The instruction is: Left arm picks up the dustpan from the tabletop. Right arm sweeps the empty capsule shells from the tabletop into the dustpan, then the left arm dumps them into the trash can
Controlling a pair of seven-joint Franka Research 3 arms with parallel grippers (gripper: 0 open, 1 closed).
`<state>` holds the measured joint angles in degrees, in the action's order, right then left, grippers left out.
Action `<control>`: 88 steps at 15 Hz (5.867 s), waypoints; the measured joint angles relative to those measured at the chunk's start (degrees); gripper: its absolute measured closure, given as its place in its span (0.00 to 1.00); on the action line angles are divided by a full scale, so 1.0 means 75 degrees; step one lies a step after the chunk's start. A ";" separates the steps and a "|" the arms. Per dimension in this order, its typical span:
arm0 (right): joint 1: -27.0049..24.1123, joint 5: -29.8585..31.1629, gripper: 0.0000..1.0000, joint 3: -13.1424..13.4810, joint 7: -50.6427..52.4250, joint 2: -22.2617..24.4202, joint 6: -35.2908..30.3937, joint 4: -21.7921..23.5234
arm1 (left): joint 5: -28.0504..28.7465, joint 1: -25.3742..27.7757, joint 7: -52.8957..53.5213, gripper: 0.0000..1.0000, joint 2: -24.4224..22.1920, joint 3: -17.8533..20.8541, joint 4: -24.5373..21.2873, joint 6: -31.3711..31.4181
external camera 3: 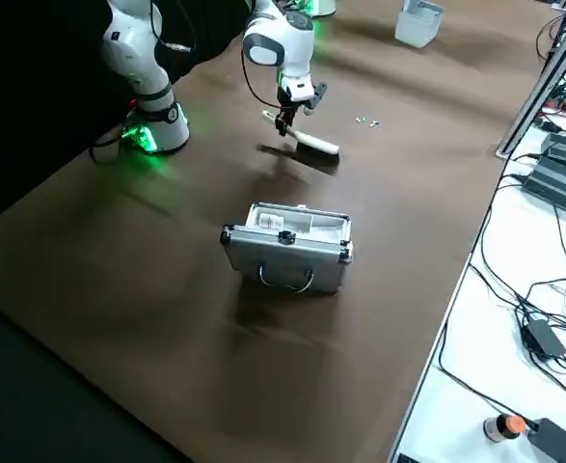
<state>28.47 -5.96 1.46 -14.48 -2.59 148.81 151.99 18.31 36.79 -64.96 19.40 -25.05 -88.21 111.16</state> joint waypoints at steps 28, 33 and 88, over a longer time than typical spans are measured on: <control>-0.0190 0.0005 0.65 0.0066 -0.0007 -0.0030 -0.0074 -0.0078 | 0.2481 -0.4458 -1.0259 0.67 0.1292 -0.2389 -0.1772 -0.0287; -0.0195 0.0006 0.69 0.0066 -0.0014 -0.0030 -0.0110 -0.0114 | 0.2603 -0.5271 -1.0486 0.67 0.2041 -0.2239 -0.1300 -0.0364; 0.1999 0.0081 0.74 -0.0034 -0.4844 -0.3848 -0.2998 -0.6237 | 0.2605 -0.8165 -1.0734 0.67 0.3345 0.0183 0.0907 -0.0844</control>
<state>43.46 -5.36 1.20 -50.81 -31.45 126.32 105.22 37.85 -24.45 -145.46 44.49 -23.68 -81.41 104.83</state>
